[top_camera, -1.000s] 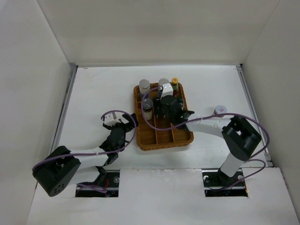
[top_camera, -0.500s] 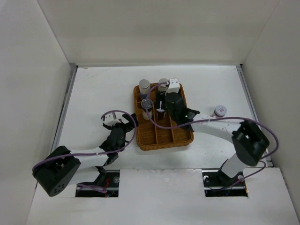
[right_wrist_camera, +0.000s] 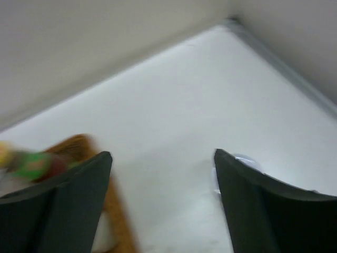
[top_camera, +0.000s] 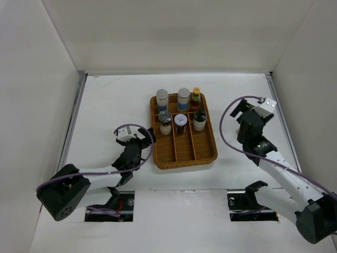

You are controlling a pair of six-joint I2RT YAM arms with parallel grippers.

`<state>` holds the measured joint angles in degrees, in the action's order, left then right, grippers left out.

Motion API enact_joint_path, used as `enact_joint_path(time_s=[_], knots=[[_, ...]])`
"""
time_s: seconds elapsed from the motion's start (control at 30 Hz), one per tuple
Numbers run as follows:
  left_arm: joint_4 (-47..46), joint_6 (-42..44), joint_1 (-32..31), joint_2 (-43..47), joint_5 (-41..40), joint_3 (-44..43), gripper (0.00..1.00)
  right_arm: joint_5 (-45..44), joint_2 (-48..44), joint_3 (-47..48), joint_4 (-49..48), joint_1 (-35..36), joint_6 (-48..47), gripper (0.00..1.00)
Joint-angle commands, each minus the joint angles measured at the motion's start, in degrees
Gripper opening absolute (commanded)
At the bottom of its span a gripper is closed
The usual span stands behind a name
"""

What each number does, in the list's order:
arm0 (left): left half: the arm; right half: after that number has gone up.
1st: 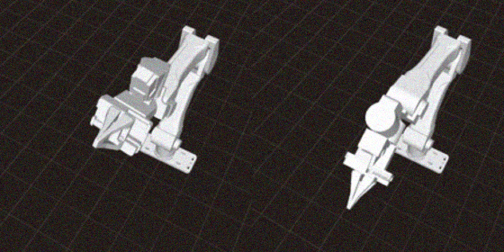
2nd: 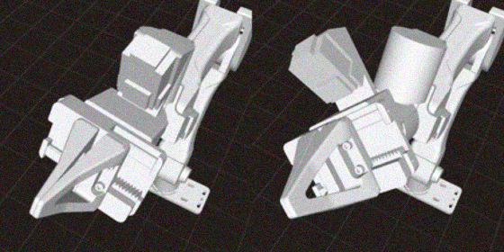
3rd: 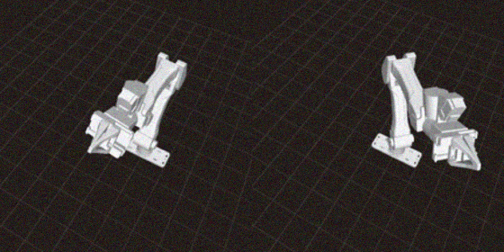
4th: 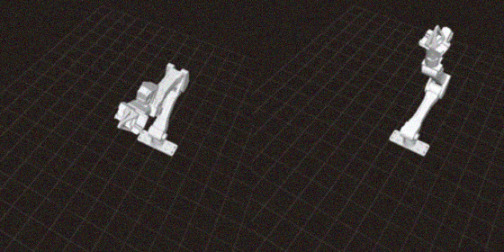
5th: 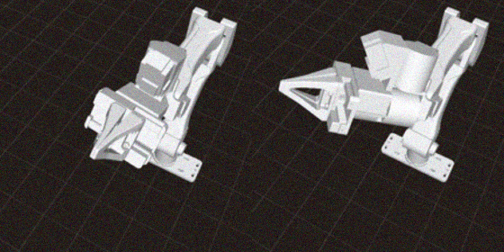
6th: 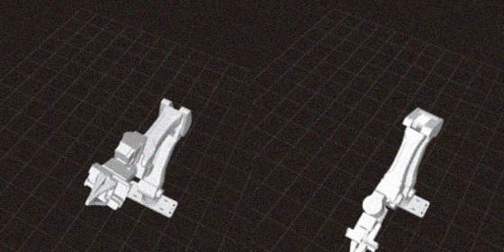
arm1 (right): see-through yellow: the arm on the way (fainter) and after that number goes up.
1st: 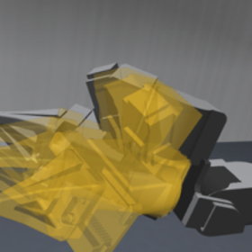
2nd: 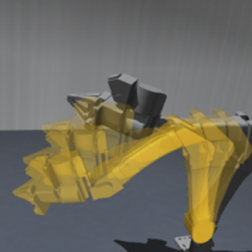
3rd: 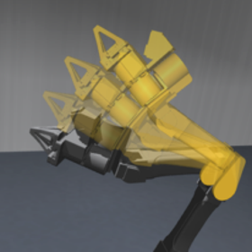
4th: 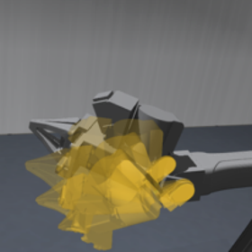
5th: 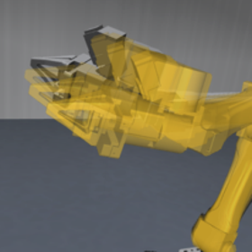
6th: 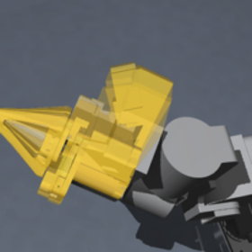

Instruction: Organize the condiment bottles

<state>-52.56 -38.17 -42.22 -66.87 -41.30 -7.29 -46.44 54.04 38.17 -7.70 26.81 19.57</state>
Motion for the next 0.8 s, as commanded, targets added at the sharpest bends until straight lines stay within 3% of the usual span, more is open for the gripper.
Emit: enact_joint_path(time_s=[0.0,0.17,0.5,0.67,0.77], knots=[[-3.08,-0.76,-0.54,0.34,0.52,-1.15,1.00,-3.24,-0.78,-2.93,7.43,-8.54,4.86,0.98],[-3.08,-0.76,-1.07,0.52,0.52,-1.06,1.00,10.38,8.52,-1.09,8.76,-15.95,4.86,1.00],[-2.82,-0.76,-1.07,0.25,0.61,-1.24,1.00,14.26,21.80,0.85,2.17,-18.85,5.65,1.00],[-3.08,-0.76,-0.72,-0.63,0.61,-1.41,1.00,14.62,21.64,0.24,-2.31,-18.95,5.56,0.59],[-2.90,-0.76,-0.54,0.16,0.61,-1.24,1.00,10.68,13.76,-2.04,-3.72,-14.05,4.78,0.52]])
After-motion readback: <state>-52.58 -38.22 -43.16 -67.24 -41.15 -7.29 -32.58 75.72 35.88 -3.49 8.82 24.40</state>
